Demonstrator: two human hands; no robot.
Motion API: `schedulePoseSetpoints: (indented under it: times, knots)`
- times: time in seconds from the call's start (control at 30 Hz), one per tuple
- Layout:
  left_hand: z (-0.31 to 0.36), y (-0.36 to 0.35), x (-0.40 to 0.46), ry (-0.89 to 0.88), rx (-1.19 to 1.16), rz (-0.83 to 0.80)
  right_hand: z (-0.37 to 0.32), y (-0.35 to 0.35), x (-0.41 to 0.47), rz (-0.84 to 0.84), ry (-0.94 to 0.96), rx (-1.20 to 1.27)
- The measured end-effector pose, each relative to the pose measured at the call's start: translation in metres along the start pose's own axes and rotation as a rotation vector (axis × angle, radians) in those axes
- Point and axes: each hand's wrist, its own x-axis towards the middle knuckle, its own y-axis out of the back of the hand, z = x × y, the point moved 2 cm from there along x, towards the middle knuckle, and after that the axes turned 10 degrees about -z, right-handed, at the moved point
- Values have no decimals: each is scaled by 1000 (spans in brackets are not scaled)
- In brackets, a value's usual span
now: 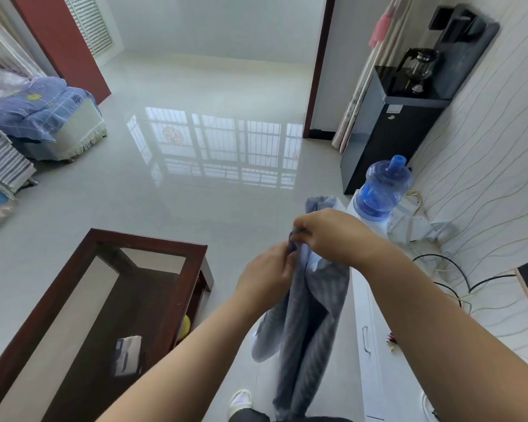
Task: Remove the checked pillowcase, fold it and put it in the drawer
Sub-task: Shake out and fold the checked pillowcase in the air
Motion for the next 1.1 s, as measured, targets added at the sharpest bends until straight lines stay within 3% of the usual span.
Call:
schedulePoseSetpoints:
  times: [0.13,0.27,0.6,0.77,0.87,0.93,1.1]
  knots:
    - [12,11,2,-287,-234,294,8,5,-6,-38,-13,27]
    - [14,13,2,-354,-199,446,14,6,-14,9,-16,49]
    - [16,7,10,-216,-309,141,25,-1,-22,67,-44,1]
    - [7,-2,8,8,-373,-219,26,-2,-22,92,-27,13]
    - [3,4,13,-1,-332,-348,19,-3,-22,72,18,-9]
    - [4,16,14,-58,-311,-319,18,-4,-21,63,27,-24]
    - [11,36,10,-164,-157,16,16,-5,-17,90,31,-49]
